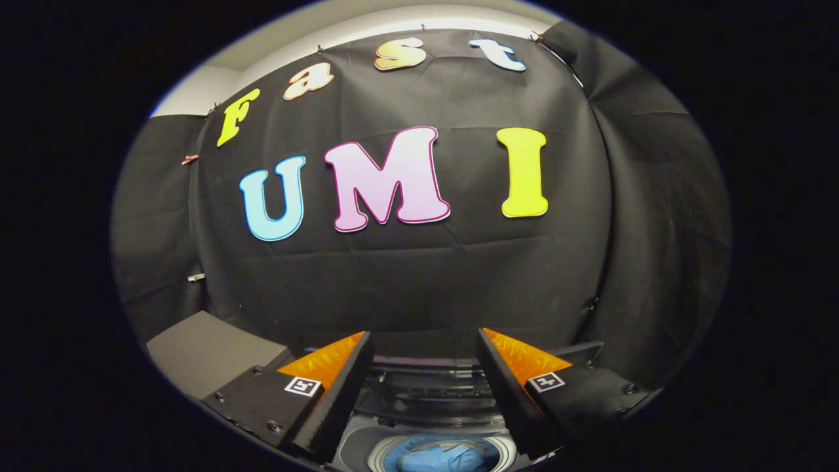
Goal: Put the clothes into the washing machine and then close the washing machine lid.
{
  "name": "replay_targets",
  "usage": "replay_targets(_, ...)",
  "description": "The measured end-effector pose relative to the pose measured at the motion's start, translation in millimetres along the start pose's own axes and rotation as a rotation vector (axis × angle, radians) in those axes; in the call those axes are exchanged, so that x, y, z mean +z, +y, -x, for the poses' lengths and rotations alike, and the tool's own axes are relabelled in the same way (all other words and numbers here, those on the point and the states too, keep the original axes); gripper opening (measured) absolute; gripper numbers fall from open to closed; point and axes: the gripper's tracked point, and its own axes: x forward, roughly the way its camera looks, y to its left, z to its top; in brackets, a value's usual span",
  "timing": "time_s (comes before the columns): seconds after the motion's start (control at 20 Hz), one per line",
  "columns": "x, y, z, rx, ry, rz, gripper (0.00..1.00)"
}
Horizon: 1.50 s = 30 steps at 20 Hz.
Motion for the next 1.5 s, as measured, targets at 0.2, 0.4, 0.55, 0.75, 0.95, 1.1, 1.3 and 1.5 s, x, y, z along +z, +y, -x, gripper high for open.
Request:
replay_targets(0.2,-19.5,-8.8,-29.7,-0.046,0.093,0.008,0.99)
replay_targets(0.4,-48.6,-22.0,-41.2,-0.103,0.181,0.045,0.98)
replay_targets(0.55,-51.8,-25.6,-47.3,-0.110,0.196,0.061,0.98)
replay_targets(0.75,-56.3,-24.1,-38.0,-0.107,0.257,0.043,0.99)
replay_targets(0.95,-57.8,-20.2,-24.7,-0.106,0.263,0.046,0.99)
replay_targets(1.1,-59.3,-18.7,-10.7,-0.109,0.266,0.043,0.99)
replay_targets(1.3,-62.3,-16.5,4.3,-0.126,0.256,0.047,0.99)
replay_targets(1.5,-66.0,-14.5,18.2,-0.159,0.246,0.054,0.99)
